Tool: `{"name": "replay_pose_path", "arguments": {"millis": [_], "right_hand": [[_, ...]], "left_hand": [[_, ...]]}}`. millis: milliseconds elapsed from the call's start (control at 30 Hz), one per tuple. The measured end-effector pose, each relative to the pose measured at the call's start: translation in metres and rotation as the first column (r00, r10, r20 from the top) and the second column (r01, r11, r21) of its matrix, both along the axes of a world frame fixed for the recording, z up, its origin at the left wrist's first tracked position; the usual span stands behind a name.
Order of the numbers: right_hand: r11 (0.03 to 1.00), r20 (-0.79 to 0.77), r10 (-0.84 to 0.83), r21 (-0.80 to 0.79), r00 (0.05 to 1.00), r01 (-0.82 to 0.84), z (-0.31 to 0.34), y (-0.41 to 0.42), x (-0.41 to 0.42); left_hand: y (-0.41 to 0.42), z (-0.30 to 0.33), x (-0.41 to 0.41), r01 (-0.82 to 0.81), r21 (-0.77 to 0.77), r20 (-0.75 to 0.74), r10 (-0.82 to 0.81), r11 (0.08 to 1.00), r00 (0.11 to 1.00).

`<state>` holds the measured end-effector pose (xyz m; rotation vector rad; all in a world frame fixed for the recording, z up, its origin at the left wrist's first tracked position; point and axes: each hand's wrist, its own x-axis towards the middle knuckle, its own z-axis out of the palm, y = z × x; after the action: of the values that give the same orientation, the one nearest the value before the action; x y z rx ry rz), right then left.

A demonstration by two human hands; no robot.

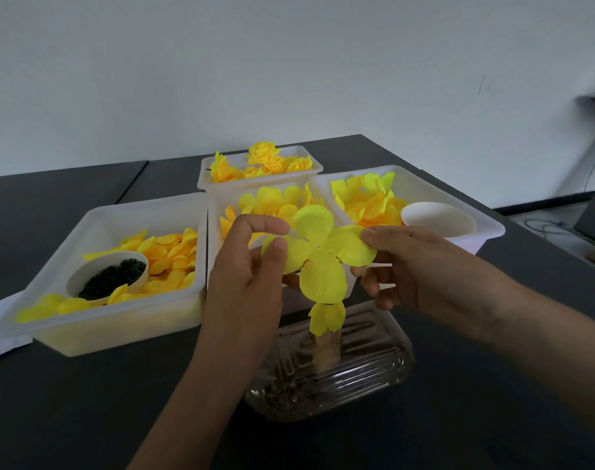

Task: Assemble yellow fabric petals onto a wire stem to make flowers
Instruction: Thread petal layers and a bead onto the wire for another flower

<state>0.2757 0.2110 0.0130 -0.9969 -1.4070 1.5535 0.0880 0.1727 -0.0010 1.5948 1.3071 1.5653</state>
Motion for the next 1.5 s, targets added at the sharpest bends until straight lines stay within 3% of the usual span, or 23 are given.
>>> {"name": "replay_pose_path", "arguments": {"millis": [200,400,700,900,1067,1500], "right_hand": [[0.999,0.059,-0.031,0.028,0.998,0.029,-0.004,0.006,0.007],[0.998,-0.003,-0.053,0.025,0.999,0.053,0.000,0.010,0.012],[1.000,0.109,-0.029,-0.003,0.994,0.029,-0.013,0.013,0.013],[0.998,0.094,-0.027,0.051,0.995,0.022,-0.014,0.013,0.012],[0.992,0.246,-0.074,0.115,0.966,0.047,-0.019,0.012,0.013],[0.994,0.524,-0.037,0.107,0.851,-0.023,-0.039,0.008,0.013]], "left_hand": [[0.000,-0.002,0.001,0.115,-0.008,0.050,-0.114,0.993,0.992],[0.001,0.000,0.005,0.220,0.012,0.135,-0.220,0.975,0.966],[0.007,-0.011,0.004,0.211,-0.009,0.153,-0.207,0.978,0.966],[0.011,-0.020,-0.004,0.163,-0.041,0.140,-0.156,0.986,0.978],[0.012,-0.033,-0.007,0.185,-0.052,0.079,-0.181,0.981,0.980],[0.006,-0.064,-0.021,0.179,-0.112,-0.228,-0.200,0.978,0.953]]}}
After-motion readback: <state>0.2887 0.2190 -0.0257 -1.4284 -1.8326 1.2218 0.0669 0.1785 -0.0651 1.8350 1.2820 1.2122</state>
